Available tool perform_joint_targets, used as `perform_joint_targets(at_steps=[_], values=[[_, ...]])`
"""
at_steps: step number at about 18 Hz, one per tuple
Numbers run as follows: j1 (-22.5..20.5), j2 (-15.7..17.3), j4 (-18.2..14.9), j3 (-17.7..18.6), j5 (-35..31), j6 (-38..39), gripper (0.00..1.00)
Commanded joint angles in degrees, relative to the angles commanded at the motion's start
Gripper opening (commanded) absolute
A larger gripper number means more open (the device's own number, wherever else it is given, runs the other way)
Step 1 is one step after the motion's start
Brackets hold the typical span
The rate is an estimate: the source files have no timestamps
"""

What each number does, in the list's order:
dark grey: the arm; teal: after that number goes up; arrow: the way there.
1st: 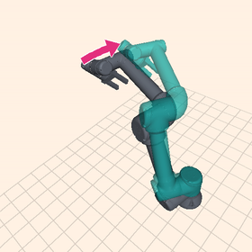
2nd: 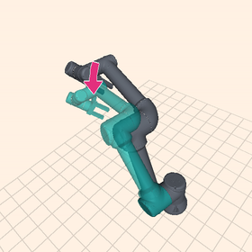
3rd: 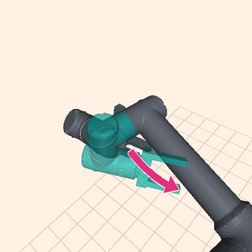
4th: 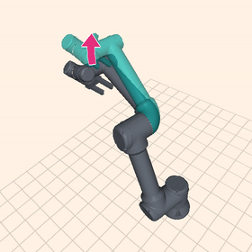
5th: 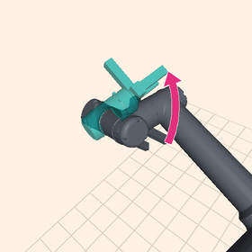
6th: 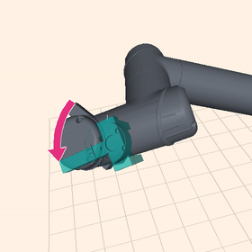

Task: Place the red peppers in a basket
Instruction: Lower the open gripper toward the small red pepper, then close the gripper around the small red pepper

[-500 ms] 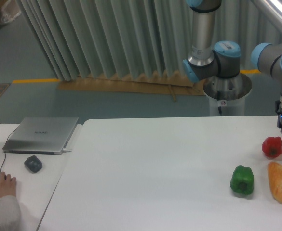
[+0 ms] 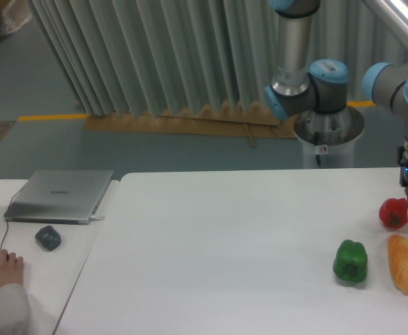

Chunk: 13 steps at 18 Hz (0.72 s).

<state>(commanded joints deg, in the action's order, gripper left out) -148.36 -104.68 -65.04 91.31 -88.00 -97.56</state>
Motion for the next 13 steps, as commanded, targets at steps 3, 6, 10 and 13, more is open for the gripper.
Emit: perform_joint_targets(at_steps=[3,6,10,13], values=[[-1.4,0.0,-0.35,0.26,4.32,3.06,1.0],[-2.28,0.79,-0.18,2.98,4.5,9.3,1.0],[-3.08,1.84,-0.35,3.61,3.97,10.71,1.0],[-4.48,2.28,0.09,6.41,4.59,14.66,1.0]])
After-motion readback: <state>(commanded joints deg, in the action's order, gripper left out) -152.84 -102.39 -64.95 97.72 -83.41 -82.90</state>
